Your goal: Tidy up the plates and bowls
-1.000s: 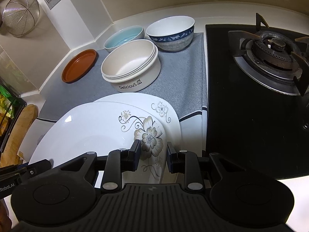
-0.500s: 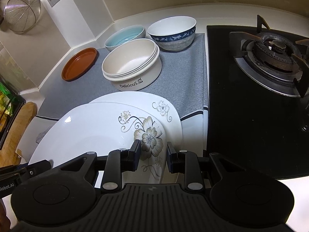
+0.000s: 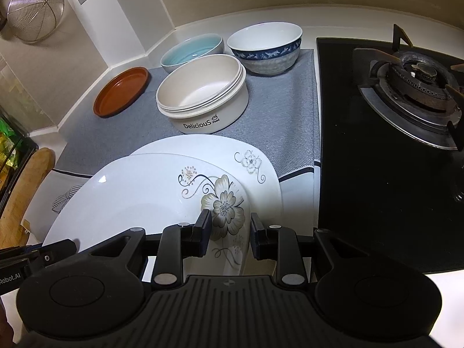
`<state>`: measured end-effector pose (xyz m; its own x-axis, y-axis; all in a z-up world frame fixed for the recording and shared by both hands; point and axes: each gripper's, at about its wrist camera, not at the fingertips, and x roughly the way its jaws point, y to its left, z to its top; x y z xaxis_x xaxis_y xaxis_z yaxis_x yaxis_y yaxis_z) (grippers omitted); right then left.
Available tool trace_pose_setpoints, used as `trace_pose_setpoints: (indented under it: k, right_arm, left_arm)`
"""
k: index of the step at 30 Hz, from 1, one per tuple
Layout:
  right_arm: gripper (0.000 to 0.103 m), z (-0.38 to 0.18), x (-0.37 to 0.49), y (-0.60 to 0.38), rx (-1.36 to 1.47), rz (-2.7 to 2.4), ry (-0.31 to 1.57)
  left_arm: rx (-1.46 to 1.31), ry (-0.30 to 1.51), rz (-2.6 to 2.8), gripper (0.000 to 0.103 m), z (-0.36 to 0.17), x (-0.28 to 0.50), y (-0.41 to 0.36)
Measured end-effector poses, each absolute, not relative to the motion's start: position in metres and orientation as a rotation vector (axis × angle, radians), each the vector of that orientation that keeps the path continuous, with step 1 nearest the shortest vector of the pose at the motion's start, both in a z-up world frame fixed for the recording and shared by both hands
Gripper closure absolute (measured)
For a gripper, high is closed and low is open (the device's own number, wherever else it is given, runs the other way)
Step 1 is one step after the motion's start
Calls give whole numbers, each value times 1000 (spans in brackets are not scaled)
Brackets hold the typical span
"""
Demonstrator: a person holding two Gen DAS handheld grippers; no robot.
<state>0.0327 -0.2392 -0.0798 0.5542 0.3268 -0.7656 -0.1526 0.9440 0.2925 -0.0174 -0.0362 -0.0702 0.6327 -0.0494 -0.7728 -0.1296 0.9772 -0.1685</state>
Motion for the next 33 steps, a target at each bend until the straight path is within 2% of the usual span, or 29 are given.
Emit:
trace_pose_setpoints:
  k: [33]
  right_arm:
    - [73,-89,24,-243,237,289,821]
  left_arm:
    - [-293,908,51,77,-75,-9,-30]
